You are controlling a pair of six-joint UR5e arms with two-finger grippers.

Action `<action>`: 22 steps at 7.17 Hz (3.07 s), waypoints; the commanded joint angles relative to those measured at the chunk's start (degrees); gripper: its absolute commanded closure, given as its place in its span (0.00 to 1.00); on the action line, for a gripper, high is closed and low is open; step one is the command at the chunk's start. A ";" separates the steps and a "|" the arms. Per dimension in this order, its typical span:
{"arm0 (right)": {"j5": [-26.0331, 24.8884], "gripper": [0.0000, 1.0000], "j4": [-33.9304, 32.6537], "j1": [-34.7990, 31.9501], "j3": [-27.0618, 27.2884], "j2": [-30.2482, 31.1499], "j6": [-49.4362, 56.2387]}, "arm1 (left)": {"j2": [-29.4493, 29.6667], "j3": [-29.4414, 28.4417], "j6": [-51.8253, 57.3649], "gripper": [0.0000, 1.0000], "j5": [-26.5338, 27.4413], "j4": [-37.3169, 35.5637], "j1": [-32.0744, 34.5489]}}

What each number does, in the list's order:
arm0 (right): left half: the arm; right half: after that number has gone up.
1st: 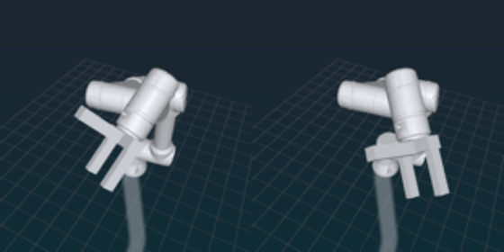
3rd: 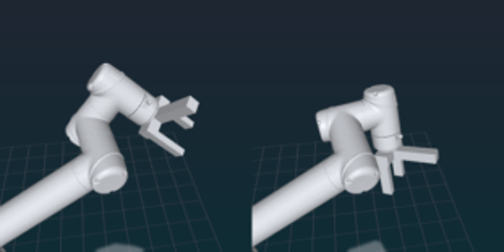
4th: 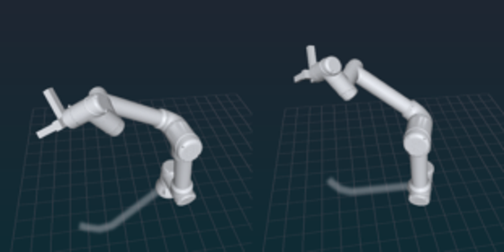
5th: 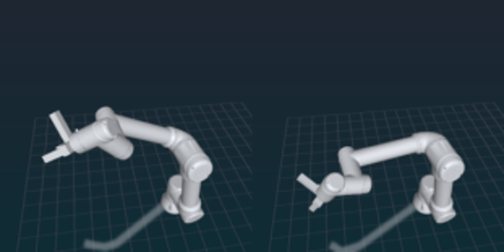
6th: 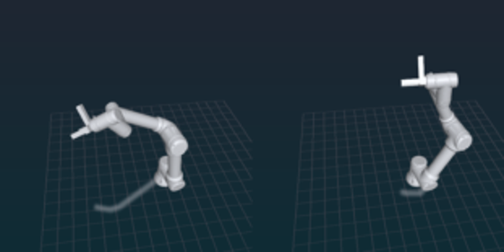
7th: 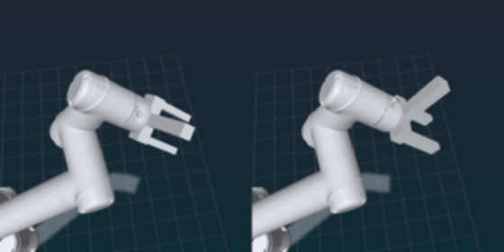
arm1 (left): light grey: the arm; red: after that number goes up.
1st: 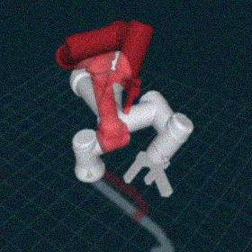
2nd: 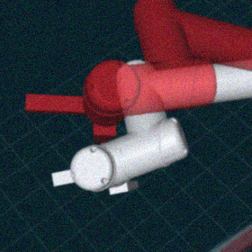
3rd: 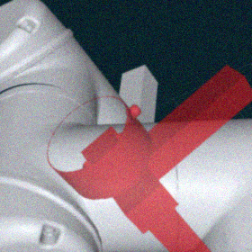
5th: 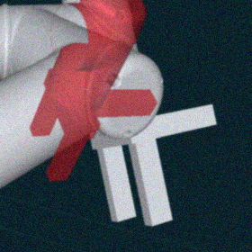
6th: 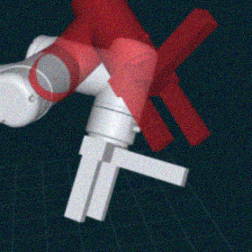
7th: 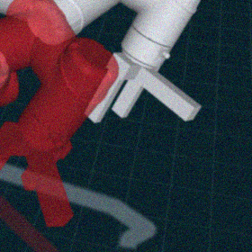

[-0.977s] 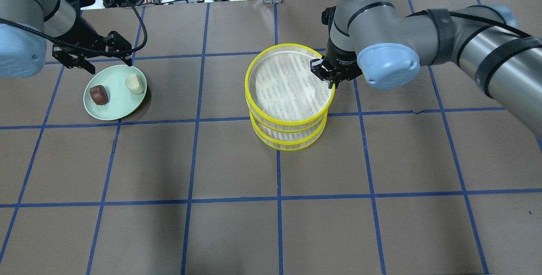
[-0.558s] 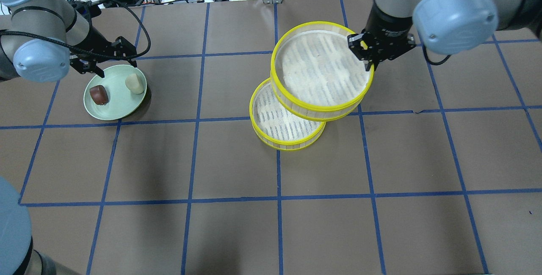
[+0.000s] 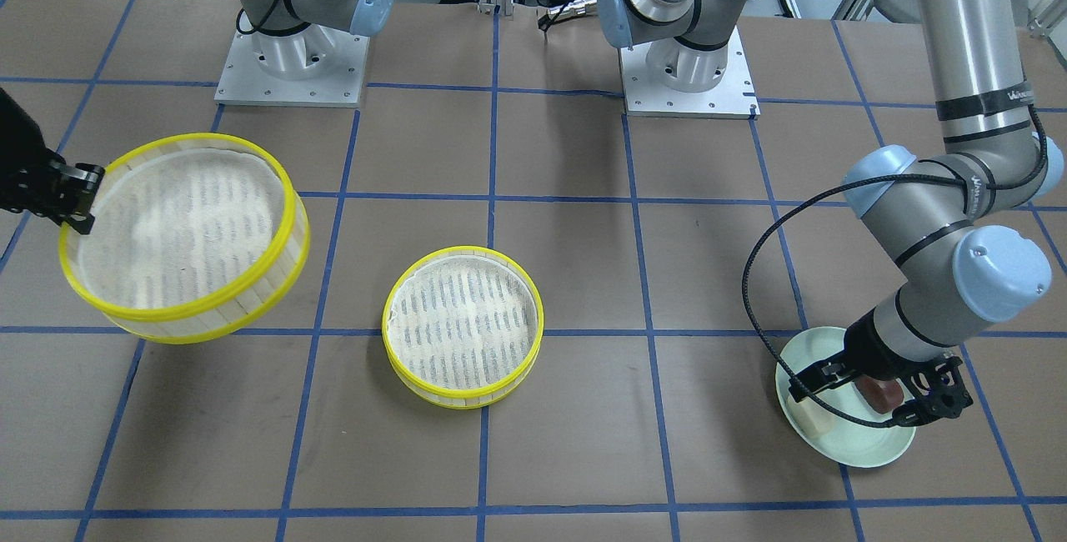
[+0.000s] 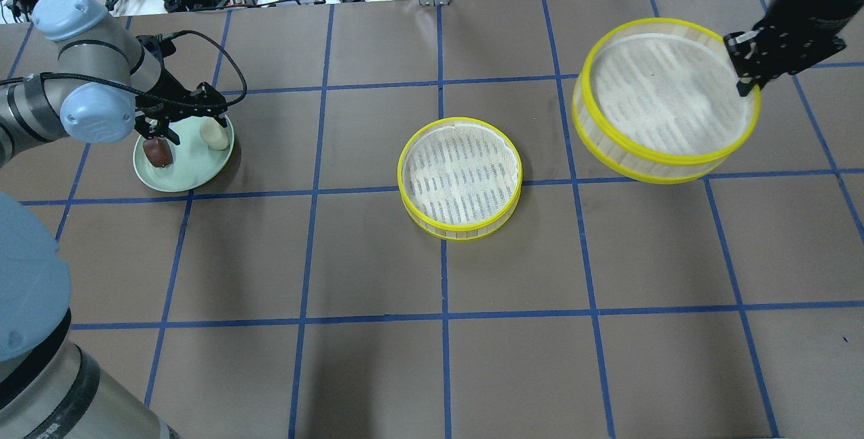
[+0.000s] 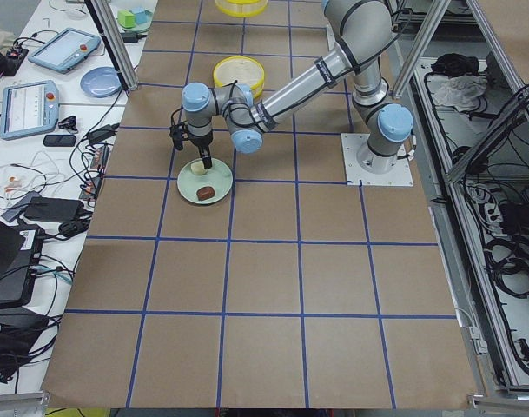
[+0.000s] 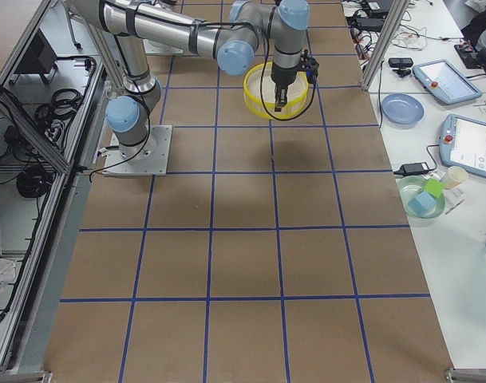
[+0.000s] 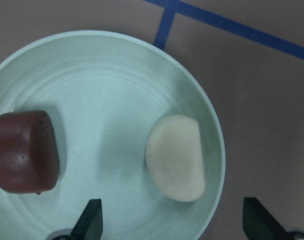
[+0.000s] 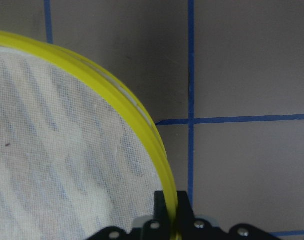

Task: Place buns in different layers of steamer
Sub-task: 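Set the top tier down with the right gripper while the left grasps the white bun, then carry the white bun with the left gripper over the bottom steamer tier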

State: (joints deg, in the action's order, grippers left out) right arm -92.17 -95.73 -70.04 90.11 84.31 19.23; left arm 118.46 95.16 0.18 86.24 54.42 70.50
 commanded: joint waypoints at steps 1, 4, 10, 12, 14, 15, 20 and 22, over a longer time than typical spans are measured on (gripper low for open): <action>-1.85 1.00 0.45 4.12 0.50 -0.64 6.16 | 2.03 -0.33 -0.26 0.12 -0.01 -1.32 -0.36; -2.75 1.00 2.21 4.30 0.86 -0.90 6.34 | 3.97 -1.47 -2.11 0.10 -0.37 -3.35 -0.36; -2.84 1.00 2.92 3.77 0.95 -0.55 6.26 | 0.83 -2.43 -1.41 1.00 -0.02 -3.09 -0.10; -2.84 1.00 3.00 3.69 0.86 -0.46 6.26 | -3.03 -4.80 -3.77 1.00 -0.19 1.47 2.35; -2.84 1.00 3.00 3.69 0.86 -0.55 6.17 | -7.08 -4.90 -14.43 1.00 -1.41 1.75 10.93; -2.84 1.00 3.09 3.69 0.86 -0.55 6.17 | -8.14 -4.64 -19.20 1.00 -3.42 0.87 15.33; -2.84 1.00 3.09 3.69 0.95 -0.55 6.17 | -8.33 -0.96 -26.28 1.00 -6.68 -5.27 33.63; -2.84 1.00 3.00 3.60 0.95 -0.55 6.17 | -7.80 2.03 -25.67 1.00 -6.26 -5.55 38.47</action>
State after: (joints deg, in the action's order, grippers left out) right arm -95.01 -92.70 -66.38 91.05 83.76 25.40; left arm 110.45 95.70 -25.93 79.90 49.25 106.41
